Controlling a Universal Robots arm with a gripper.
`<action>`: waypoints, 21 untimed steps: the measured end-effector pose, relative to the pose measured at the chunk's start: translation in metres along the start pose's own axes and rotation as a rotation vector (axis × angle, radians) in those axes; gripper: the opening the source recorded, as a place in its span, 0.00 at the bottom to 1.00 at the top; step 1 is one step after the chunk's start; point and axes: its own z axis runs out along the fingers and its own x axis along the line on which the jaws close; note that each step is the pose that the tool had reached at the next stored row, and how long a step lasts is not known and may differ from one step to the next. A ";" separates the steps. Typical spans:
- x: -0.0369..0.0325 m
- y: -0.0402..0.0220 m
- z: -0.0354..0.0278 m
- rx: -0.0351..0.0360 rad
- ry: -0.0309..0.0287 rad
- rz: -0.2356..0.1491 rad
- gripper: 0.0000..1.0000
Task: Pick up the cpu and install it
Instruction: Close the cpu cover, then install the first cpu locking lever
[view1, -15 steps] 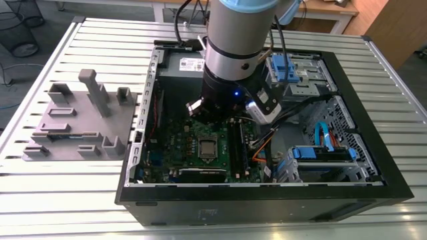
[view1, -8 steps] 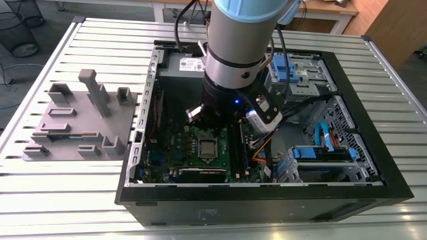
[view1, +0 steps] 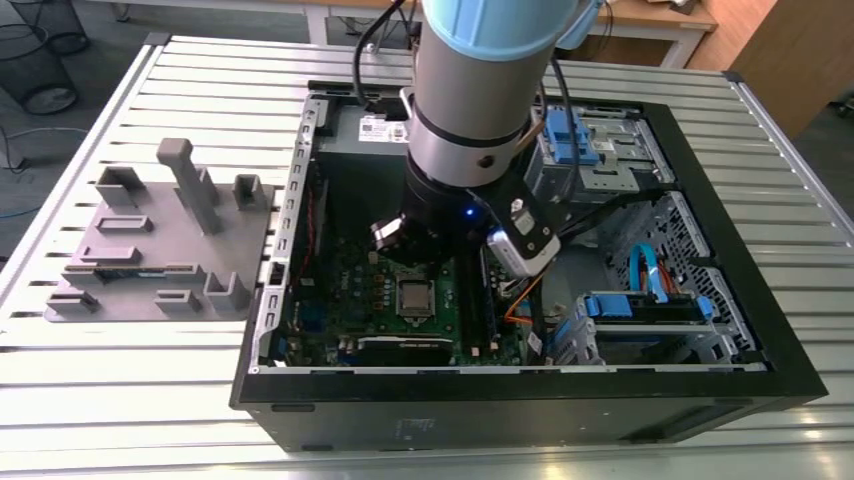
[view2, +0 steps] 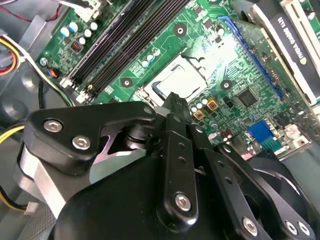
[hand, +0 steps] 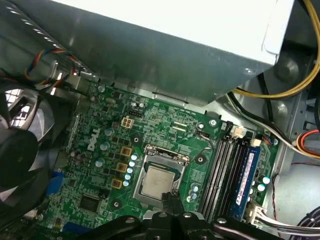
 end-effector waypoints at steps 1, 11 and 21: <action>0.0007 0.0002 0.0001 0.0000 0.0000 0.002 0.11; 0.0080 0.0021 -0.0010 0.0002 0.0000 0.002 0.11; 0.0079 0.0023 -0.0033 -0.0002 -0.0015 0.027 0.11</action>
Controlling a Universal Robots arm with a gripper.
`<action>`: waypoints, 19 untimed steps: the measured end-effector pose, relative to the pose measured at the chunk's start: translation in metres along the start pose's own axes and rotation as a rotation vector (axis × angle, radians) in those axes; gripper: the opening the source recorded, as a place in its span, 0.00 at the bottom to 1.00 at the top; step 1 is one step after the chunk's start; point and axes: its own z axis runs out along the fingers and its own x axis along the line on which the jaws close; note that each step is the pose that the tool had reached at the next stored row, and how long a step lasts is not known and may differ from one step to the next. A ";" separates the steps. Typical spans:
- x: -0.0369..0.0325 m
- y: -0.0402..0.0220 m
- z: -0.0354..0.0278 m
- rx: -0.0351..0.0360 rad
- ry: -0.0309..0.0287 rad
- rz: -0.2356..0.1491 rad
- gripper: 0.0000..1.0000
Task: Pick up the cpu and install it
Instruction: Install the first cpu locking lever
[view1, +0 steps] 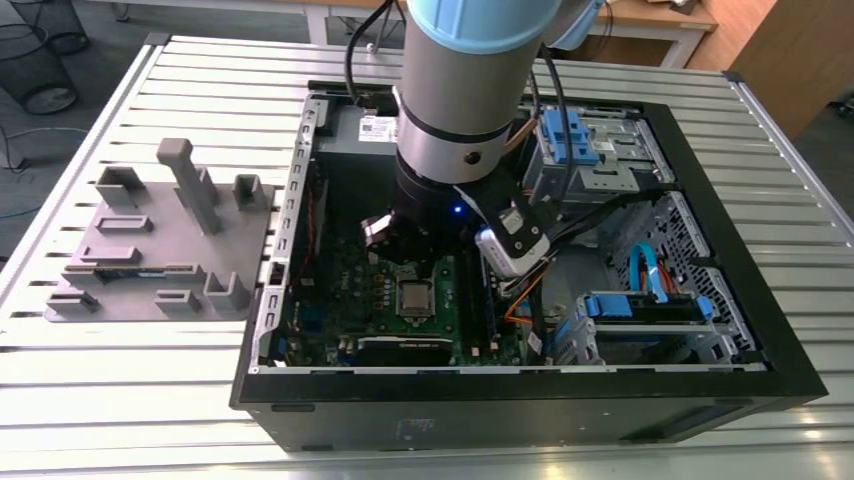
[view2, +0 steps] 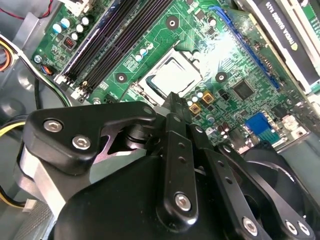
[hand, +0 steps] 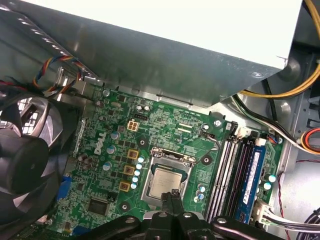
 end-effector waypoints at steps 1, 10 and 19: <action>0.0000 0.0000 0.0000 -0.0001 -0.0004 0.008 0.11; 0.0000 0.0000 0.0002 -0.0005 -0.0020 0.034 0.11; 0.0001 -0.0001 0.0001 -0.0019 -0.0023 0.035 0.11</action>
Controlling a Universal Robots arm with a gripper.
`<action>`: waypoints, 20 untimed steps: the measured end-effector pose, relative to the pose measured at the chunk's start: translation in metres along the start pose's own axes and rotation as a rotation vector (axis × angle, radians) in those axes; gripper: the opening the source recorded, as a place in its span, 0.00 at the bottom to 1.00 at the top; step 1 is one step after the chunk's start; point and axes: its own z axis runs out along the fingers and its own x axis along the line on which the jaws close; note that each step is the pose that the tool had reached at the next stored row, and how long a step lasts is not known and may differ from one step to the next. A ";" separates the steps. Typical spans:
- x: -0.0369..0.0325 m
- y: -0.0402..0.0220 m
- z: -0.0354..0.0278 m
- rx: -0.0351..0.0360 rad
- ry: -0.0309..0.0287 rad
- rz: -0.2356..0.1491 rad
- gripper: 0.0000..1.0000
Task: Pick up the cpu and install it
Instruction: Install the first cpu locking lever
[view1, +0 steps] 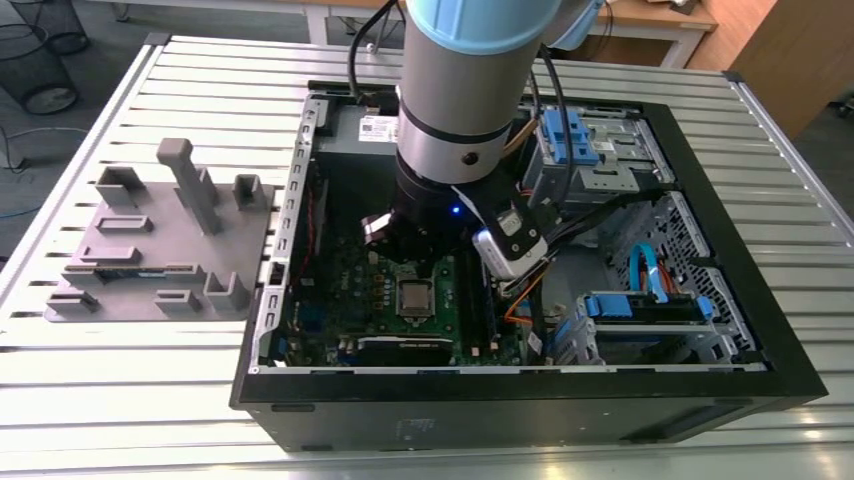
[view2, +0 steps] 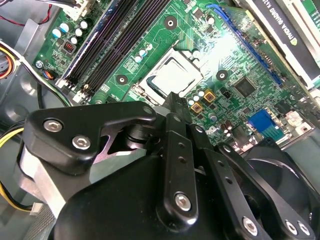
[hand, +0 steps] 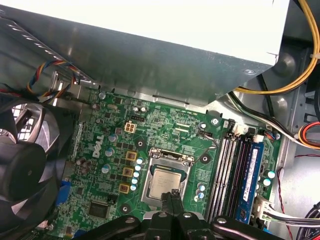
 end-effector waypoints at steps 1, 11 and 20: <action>0.0001 0.0000 0.0001 -0.0035 -0.0010 0.000 0.11; 0.0035 0.0005 0.0007 -0.0343 -0.0374 0.027 0.11; 0.0048 0.0007 0.0011 -0.0339 -0.0425 0.095 0.11</action>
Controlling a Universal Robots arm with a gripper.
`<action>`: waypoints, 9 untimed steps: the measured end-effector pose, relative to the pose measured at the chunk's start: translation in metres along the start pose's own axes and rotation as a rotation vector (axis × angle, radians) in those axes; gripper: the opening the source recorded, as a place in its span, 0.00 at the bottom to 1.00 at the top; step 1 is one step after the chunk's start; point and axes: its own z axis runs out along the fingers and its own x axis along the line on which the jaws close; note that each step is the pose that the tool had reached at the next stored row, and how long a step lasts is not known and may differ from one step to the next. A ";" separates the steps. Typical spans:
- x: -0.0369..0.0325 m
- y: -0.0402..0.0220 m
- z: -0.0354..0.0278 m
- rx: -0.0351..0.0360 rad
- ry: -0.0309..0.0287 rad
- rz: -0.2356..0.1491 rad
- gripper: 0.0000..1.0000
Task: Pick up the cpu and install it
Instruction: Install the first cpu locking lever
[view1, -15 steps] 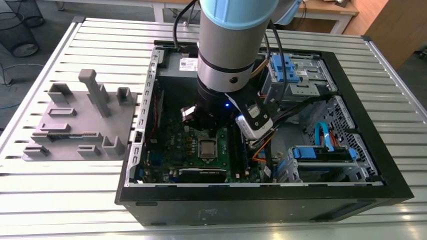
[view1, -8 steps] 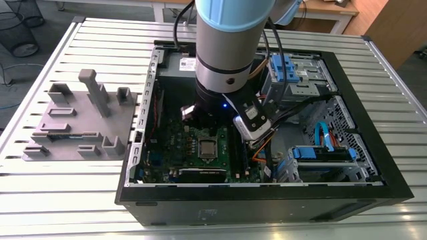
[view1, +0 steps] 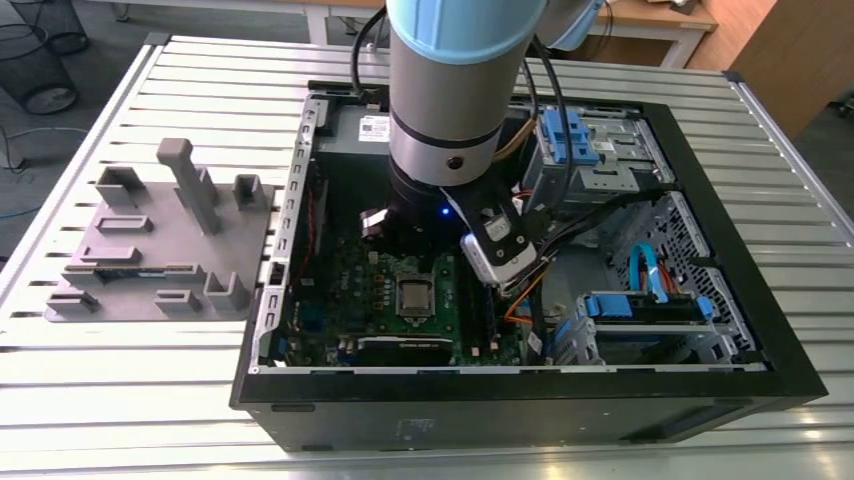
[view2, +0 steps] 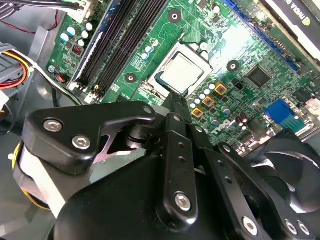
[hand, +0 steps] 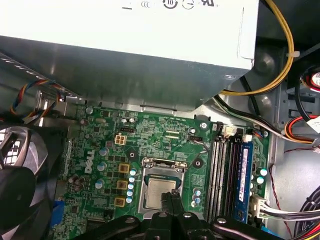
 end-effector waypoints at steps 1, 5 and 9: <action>0.0000 0.0000 0.0000 0.0000 0.0000 0.000 0.11; 0.0004 0.0001 0.0000 0.0000 -0.0001 0.000 0.11; 0.0022 0.0002 0.0004 0.0001 -0.0005 0.006 0.11</action>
